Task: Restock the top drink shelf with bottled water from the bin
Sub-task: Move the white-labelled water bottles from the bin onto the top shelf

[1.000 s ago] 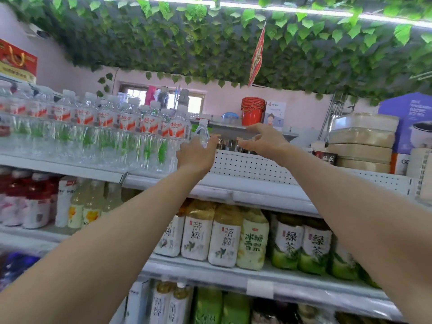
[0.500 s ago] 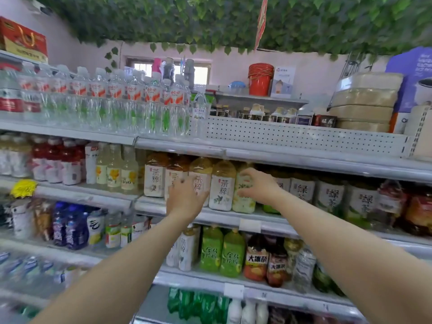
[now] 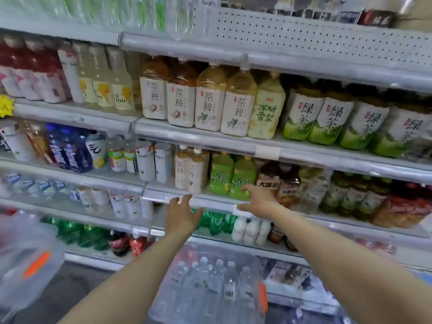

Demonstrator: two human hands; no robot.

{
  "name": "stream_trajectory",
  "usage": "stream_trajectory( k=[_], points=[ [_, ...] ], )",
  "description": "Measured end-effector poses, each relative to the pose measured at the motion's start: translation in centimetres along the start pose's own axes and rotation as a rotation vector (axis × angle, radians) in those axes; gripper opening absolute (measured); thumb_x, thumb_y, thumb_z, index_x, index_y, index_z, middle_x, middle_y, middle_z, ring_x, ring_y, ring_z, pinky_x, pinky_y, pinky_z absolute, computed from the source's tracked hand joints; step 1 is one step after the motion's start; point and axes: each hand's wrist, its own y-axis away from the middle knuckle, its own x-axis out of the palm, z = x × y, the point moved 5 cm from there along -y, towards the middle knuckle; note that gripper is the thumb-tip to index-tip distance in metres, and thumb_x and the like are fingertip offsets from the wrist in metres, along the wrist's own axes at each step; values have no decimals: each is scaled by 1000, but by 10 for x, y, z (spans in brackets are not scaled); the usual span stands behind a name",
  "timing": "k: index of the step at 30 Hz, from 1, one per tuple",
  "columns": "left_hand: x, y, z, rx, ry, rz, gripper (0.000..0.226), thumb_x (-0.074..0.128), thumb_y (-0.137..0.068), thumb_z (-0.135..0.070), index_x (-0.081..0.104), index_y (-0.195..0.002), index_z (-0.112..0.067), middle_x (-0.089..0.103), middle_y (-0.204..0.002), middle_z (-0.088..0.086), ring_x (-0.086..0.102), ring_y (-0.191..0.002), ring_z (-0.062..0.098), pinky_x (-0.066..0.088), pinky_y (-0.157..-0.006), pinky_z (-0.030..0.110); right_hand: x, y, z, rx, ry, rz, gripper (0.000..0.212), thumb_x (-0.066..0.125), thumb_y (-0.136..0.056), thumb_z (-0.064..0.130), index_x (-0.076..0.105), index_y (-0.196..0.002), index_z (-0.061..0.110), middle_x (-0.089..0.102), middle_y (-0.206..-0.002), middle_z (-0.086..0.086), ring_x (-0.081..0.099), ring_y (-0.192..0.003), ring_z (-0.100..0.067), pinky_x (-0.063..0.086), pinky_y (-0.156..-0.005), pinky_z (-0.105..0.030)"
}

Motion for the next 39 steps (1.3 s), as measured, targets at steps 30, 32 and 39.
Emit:
stream_trajectory(
  k=[30,32,39],
  points=[
    [196,20,275,-304,-107,295,90,42,-86,-73,7,-159,-34,6,-166,8,23,-148,32,30,-112,53,379,-110,-71,767,-520,569,93,73,-87,57,34,-155,8,47,-150,-15,50,-132,-36,43,-88,-41],
    [197,21,276,-309,-111,295,89,42,-87,-73,4,-158,-37,4,-166,6,22,-148,31,27,-113,52,385,-116,-73,766,-470,599,93,73,-86,59,36,-152,5,51,-144,-16,53,-124,-35,43,-83,-41],
    [202,21,280,-328,-121,291,89,37,-85,-78,-1,-157,-42,2,-166,1,24,-147,30,25,-114,51,402,-125,-65,732,-352,561,96,83,-77,57,43,-146,4,57,-141,-14,60,-116,-32,47,-77,-36]
  ],
)
